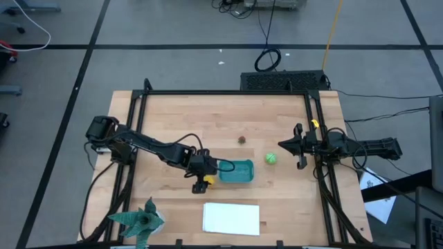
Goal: Pick and placing Produce into tupperware
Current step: Put the yellow lemon into the green bin
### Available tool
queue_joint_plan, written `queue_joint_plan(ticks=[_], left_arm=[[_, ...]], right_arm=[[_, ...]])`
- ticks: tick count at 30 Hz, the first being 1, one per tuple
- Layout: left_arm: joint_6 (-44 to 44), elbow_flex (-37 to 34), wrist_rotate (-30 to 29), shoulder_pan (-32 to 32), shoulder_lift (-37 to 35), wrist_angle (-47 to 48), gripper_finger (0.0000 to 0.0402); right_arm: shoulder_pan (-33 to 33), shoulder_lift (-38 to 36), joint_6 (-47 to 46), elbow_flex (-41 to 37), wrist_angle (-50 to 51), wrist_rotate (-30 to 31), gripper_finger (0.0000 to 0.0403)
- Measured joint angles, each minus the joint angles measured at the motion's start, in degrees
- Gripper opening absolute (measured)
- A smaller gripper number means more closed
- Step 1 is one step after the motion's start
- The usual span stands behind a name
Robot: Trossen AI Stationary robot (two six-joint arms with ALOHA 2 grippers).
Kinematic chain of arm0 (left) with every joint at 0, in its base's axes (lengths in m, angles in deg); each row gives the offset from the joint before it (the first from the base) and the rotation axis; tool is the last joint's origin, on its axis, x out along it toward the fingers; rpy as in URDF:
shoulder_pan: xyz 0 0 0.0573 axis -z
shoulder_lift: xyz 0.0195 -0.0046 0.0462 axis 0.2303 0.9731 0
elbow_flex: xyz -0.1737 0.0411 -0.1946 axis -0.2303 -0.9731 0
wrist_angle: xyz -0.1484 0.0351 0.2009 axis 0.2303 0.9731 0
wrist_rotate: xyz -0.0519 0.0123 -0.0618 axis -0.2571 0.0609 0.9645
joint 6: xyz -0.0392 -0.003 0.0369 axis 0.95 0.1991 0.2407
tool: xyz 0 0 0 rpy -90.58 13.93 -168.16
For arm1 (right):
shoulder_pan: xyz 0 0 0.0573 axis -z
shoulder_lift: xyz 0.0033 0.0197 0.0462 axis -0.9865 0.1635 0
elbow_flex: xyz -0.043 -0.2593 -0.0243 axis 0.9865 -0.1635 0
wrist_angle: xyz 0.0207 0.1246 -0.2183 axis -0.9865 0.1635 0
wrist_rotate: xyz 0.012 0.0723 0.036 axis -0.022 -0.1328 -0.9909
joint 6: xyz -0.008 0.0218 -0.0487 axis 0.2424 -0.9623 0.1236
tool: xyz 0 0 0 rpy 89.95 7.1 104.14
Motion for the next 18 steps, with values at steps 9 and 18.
queue_joint_plan(ticks=[9, 18], left_arm=[[2.5, 0.0, -0.6, 0.1, 0.0, 0.5, 0.0328], [-1.5, 0.0, -4.0, 2.4, 0.0, -2.3, 0.0328]], right_arm=[[0.0, 0.0, 0.0, 0.0, 0.0, 0.0, 0.0], [0.0, 0.0, 0.0, 0.0, 0.0, 0.0, 0.0]])
